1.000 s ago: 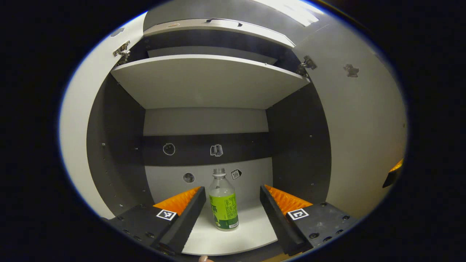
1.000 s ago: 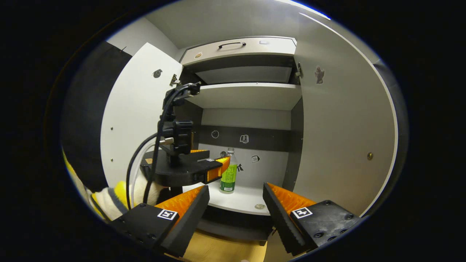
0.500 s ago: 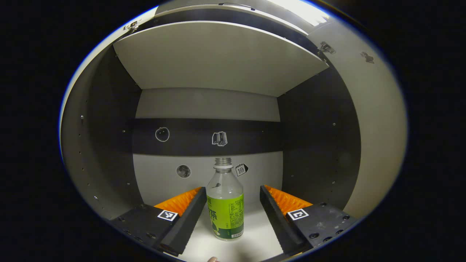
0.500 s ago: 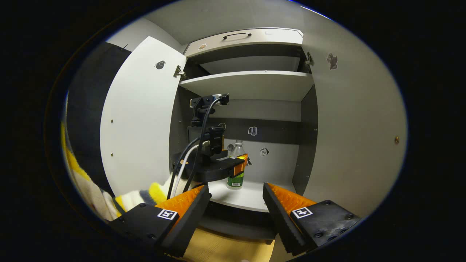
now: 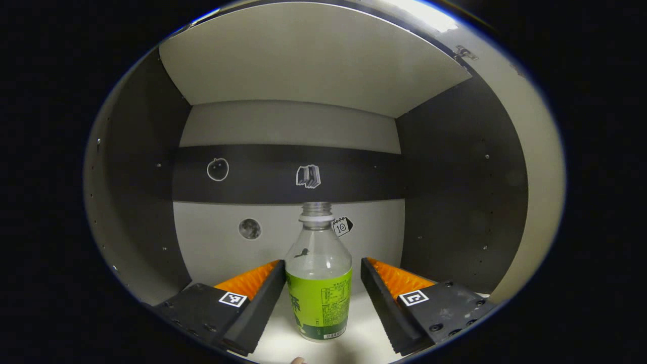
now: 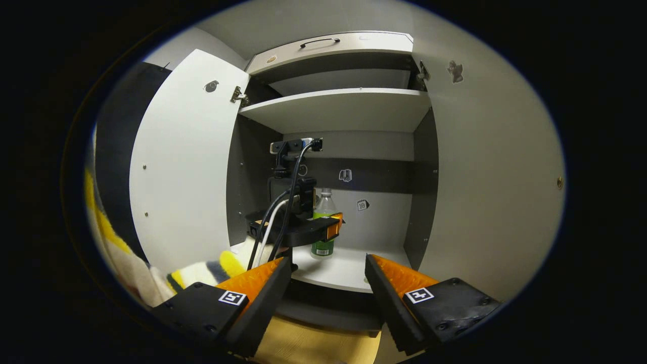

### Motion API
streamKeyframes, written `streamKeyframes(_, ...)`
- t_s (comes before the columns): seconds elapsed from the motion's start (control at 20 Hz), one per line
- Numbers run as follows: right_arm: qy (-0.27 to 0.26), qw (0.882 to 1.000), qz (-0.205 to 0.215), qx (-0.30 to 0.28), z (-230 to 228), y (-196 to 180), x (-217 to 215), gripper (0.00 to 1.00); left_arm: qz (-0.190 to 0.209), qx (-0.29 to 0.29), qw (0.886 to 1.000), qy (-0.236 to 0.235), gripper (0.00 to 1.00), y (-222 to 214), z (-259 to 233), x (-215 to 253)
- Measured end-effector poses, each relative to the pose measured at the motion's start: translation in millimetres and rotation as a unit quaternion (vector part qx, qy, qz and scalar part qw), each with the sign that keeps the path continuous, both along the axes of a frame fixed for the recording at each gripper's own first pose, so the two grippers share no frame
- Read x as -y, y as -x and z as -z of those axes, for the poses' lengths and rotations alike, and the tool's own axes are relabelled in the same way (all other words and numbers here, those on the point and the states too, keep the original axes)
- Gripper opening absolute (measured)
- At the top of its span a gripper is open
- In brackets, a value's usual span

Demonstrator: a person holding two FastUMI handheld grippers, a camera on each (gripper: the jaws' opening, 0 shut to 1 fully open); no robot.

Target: Grasp the bottle in the cabinet with the left hand and place it on the coaster, then close the right door with the right hand and the left door with the left hand.

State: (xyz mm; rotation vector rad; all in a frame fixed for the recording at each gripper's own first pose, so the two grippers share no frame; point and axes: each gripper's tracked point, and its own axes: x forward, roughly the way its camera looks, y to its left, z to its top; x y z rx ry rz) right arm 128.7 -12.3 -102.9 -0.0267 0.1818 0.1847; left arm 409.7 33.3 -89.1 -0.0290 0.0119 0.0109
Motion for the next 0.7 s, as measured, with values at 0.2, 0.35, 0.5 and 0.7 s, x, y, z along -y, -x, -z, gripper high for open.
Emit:
streamKeyframes(0.2,0.006,1.000,0.001,0.000,1.3,3.6,3.6,0.98,-0.015,-0.001,1.000,0.000,0.83,-3.6,0.5,-7.1)
streamKeyframes(0.35,0.005,1.000,-0.001,0.002,-1.9,8.4,3.3,0.98,-0.014,-0.008,1.000,0.005,0.78,-0.9,2.2,-7.8)
streamKeyframes(0.5,-0.001,1.000,0.004,0.014,-10.7,14.3,4.5,0.98,-0.006,-0.002,1.000,0.012,0.78,19.1,-8.0,-3.2)
streamKeyframes(0.7,-0.002,1.000,0.014,0.024,-19.3,28.1,4.9,0.98,0.002,0.018,1.000,-0.004,0.78,64.1,-30.6,3.8)
